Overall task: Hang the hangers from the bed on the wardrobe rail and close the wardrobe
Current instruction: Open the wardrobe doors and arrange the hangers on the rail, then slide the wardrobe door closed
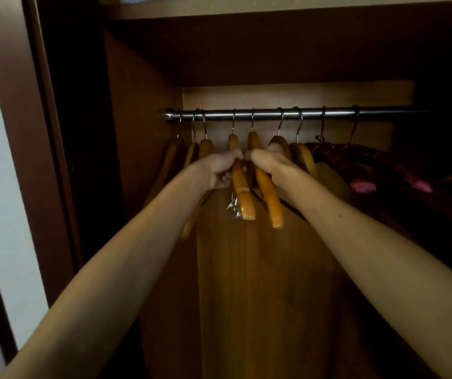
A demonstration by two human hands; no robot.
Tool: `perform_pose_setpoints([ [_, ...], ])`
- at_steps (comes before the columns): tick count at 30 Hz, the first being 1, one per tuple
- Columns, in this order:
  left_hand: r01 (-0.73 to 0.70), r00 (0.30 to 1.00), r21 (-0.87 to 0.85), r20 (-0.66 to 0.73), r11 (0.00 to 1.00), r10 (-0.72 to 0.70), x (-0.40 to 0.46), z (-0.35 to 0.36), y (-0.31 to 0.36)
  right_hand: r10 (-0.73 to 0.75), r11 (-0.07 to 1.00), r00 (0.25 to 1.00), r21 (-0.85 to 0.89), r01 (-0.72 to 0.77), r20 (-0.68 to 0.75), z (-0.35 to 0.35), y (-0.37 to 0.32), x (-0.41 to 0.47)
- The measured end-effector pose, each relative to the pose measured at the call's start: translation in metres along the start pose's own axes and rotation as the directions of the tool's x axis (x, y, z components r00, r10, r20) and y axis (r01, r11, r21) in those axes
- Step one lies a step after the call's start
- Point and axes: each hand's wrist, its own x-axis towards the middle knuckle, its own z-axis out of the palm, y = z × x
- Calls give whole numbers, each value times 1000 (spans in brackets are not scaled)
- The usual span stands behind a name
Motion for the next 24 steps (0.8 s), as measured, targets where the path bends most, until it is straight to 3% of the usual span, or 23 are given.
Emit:
perform_pose_setpoints([
  [4, -43, 998, -77, -40, 996, 40, -34, 6, -30, -102, 974, 995, -200, 103, 19, -7, 18, -24],
  [7, -115, 986, -39, -127, 993, 109, -60, 21, -62, -164, 972, 986, -165, 165, 18, -9, 48, -45],
  [13, -167, 971, 1, -173, 986, 165, -106, 62, -142, -181, 974, 983, -140, 178, -9, -14, 102, -105],
  [17, -123, 970, -61, -218, 991, 107, -122, 81, -205, -80, 979, 997, -189, 79, 5, -24, 159, -142],
  [21, 35, 999, 32, 15, 999, -36, -136, 120, -269, 127, 960, 991, -255, -115, 31, -45, 227, -181],
  [24, 108, 989, 107, 85, 988, -117, -143, 159, -313, 254, 920, 967, -307, -242, -2, -69, 277, -214],
])
